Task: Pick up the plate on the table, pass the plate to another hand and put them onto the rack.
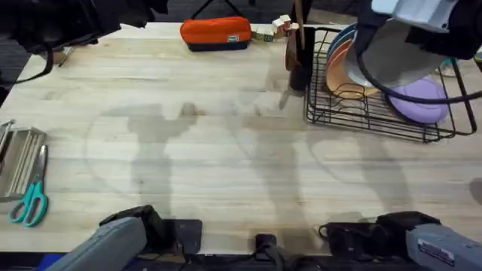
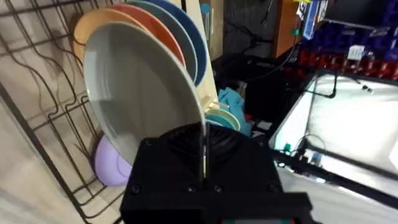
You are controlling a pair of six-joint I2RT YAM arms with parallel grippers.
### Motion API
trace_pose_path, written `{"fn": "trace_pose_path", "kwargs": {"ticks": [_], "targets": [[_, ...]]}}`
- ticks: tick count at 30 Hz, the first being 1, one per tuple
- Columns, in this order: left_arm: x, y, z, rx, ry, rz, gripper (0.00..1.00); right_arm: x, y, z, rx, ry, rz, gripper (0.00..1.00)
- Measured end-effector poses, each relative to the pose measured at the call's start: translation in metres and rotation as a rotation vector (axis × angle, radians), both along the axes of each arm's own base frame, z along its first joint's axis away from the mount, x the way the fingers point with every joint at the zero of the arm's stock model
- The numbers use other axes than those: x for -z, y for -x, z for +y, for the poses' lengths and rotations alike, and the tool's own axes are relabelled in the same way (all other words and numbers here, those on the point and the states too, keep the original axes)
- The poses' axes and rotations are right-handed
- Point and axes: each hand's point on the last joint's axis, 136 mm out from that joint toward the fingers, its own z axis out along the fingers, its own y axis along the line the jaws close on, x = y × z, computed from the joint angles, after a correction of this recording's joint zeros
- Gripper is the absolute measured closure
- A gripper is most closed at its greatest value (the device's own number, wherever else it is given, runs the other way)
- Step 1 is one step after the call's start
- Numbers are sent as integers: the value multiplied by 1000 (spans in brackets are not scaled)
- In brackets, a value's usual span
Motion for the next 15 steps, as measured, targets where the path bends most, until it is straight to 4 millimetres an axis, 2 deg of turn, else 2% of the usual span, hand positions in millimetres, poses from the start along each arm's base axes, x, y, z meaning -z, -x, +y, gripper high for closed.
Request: {"fn": "trace_pose_path", "kwargs": {"ticks": [5, 12, 15], "targets": [[0, 0, 0, 0, 0, 0, 8, 2, 0, 0, 34, -47, -5, 969], [0, 0, 0, 0, 0, 0, 8, 40, 1, 0, 49, -56, 53, 969], [0, 0, 0, 0, 0, 0, 8, 48, -3, 0, 49, -58, 41, 970]]}}
